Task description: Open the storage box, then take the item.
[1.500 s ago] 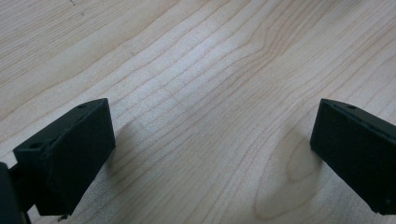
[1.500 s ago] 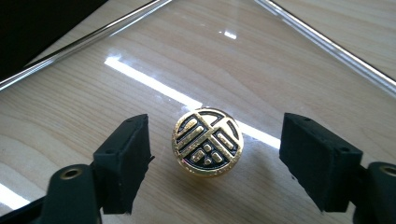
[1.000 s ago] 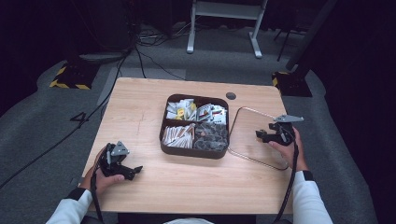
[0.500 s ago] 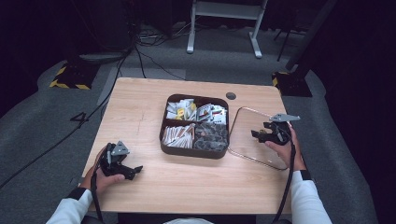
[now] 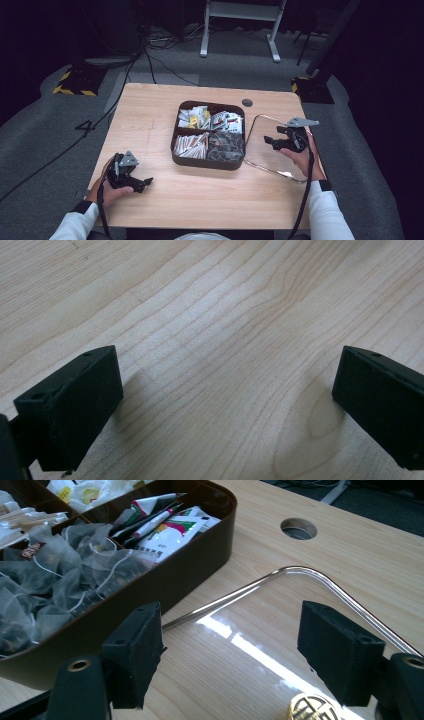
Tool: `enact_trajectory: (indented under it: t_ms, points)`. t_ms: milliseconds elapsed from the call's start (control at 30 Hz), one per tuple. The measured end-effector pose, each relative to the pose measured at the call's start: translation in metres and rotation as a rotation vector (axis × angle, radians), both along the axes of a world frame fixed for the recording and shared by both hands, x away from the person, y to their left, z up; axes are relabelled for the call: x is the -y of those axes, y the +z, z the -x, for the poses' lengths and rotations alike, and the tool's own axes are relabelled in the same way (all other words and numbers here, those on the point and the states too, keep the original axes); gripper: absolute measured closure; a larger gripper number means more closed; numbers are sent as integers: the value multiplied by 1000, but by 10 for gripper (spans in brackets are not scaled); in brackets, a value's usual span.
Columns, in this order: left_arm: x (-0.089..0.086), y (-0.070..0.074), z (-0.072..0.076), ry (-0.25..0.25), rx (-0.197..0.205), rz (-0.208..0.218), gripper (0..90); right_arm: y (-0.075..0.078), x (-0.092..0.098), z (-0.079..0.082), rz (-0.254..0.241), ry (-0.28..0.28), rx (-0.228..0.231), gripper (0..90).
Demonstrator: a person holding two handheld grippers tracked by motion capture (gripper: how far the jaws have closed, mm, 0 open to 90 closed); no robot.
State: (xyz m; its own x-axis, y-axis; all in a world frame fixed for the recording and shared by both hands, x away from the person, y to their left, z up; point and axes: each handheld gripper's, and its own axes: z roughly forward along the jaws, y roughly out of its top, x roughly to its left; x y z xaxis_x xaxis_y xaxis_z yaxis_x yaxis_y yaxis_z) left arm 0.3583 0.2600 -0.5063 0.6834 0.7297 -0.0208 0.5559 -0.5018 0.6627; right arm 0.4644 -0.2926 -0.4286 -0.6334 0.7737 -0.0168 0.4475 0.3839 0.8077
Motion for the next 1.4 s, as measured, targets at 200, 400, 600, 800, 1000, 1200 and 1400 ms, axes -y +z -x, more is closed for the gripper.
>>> enact_trajectory:
  t_ms: [200, 400, 600, 800, 1000, 1200, 1400]
  points:
    - [0, 0, 0, 3, 2, -1, 2, 8, -15, -2, 11, 31, 14, 270]
    - [0, 0, 0, 2, 2, 0, 2, 16, -36, -7, 26, 72, 31, 279]
    - [-1, 0, 1, -2, 3, -5, 2, 27, -59, -13, 24, 115, 48, 284]
    - [-1, 0, 1, -2, -1, -4, 2, 34, -82, -19, 32, 151, 50, 282]
    - [-1, 0, 1, -5, -1, -4, 2, 37, -100, -31, 30, 174, 32, 286]
    - [-1, 0, 2, -1, -3, -1, 2, 34, -116, -46, 31, 188, 14, 312]
    - [-3, 0, 5, 6, 3, -4, 5, 29, -131, -53, 35, 209, -7, 364]
